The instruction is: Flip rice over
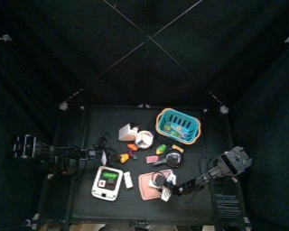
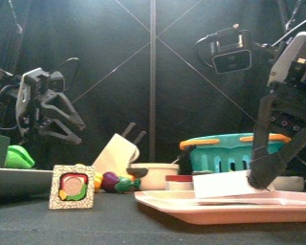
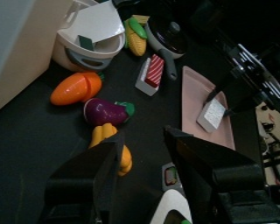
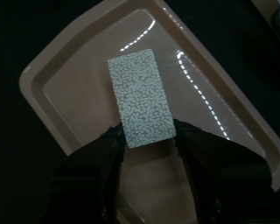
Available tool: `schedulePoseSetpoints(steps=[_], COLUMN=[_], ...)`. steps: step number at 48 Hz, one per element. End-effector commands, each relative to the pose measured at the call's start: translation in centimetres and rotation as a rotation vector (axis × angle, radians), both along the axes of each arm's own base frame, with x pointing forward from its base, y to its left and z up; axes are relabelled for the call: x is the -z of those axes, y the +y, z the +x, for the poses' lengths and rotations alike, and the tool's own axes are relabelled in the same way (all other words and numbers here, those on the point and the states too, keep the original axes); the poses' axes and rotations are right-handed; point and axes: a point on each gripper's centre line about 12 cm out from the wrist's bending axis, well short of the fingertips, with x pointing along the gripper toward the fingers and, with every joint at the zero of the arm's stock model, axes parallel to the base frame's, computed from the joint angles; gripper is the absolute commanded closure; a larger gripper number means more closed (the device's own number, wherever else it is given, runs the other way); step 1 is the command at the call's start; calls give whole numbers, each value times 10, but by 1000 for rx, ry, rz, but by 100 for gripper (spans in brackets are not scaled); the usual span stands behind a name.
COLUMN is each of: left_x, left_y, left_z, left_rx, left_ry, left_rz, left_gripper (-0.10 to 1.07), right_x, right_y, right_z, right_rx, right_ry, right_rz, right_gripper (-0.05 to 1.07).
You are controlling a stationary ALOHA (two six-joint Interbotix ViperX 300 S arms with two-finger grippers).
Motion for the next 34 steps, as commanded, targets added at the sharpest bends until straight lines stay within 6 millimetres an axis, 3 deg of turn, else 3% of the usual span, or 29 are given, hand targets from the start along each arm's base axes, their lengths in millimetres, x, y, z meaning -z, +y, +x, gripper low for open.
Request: schedulePoseSetpoints(steps=[1,12,23,34], left_x=[-4,-4,-4,-2], left_y=[-1,0,0,-1], left_z=[3,3,3,1], left_rx=[6,4,4,3], left_ry=[-16,-15,-15,-9], left_rz=[5,5,5,1], left_gripper=[17,17,17,17], right_x=[-17,-32,-51,-55], right_y=[-3,-12,-4,10], right_z=[1,-5,-11,-18], right_rx=[39,132,194,206], right_ry=[-30,-26,-13,196], right_rz=[-12,-111,-237,-290], right_gripper=[35,35,35,35])
